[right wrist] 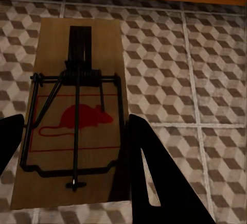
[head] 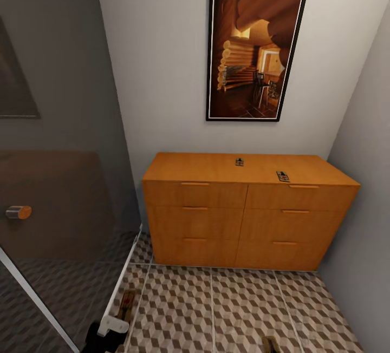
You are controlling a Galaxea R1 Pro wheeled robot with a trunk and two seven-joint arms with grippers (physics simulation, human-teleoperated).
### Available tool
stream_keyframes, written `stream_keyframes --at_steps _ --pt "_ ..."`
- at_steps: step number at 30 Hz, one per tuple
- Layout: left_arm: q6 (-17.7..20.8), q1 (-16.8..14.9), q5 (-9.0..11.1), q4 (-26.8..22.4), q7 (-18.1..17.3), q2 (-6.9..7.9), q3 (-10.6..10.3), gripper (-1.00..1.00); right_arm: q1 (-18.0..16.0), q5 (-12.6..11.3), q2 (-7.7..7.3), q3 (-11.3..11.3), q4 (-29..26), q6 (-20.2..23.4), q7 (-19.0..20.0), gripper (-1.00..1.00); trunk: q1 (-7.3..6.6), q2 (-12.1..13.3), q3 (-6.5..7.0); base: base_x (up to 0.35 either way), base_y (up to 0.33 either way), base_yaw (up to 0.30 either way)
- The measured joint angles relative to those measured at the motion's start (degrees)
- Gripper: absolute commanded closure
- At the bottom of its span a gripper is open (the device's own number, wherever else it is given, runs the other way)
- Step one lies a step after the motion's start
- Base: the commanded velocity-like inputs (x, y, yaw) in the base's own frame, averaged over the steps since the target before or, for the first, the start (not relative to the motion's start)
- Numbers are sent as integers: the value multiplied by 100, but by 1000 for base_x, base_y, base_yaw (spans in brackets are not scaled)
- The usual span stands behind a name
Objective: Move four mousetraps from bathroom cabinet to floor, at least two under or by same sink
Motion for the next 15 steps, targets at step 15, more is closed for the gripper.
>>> stream_keyframes --at_steps 15 --pt "-310 191 6 1 280 -22 28 100 -421 -1 -219 0 -166 308 0 100 0 0 1 0 0 0"
